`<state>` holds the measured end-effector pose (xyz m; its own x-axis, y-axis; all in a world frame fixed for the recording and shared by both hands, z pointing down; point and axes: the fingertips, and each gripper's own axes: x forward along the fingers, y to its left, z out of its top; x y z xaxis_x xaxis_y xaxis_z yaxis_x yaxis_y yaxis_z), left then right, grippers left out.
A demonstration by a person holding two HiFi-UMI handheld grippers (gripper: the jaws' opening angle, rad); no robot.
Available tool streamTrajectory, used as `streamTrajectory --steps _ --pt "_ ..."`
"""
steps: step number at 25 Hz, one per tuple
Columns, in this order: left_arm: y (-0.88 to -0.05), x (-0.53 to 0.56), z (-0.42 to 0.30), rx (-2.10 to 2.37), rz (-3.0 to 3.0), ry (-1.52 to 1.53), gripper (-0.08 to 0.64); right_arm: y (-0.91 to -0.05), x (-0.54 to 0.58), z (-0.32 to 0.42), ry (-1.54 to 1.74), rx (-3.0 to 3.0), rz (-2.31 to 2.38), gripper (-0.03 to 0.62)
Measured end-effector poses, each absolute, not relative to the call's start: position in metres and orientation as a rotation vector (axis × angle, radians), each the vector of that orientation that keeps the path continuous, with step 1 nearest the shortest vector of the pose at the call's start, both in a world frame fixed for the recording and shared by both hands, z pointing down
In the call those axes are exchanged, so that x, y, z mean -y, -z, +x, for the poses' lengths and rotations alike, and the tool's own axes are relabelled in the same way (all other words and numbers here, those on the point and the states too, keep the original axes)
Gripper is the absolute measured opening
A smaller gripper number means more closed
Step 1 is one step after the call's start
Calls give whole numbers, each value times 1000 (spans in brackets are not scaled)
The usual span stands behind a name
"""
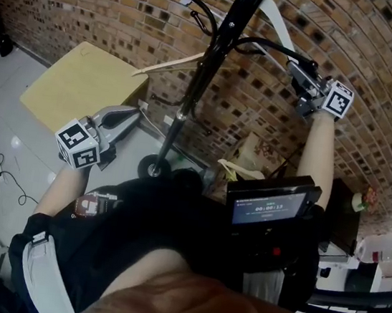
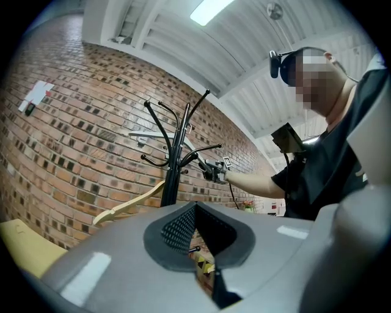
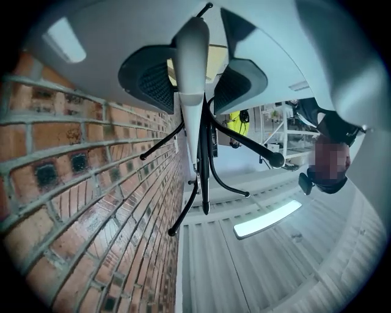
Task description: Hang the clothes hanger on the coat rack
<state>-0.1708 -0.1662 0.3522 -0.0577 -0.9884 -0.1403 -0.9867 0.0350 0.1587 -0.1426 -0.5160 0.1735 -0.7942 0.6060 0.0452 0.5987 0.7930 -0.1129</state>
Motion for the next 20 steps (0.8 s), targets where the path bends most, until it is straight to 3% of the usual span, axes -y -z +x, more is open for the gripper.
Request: streamTrajectory --steps 11,20 --pt "-359 203 -158 2097 2267 332 -6 -190 573 -51 -325 3215 -545 238" --pt "-378 272 -127 1880 2408 279 -6 -257 556 43 -380 3281 -223 207"
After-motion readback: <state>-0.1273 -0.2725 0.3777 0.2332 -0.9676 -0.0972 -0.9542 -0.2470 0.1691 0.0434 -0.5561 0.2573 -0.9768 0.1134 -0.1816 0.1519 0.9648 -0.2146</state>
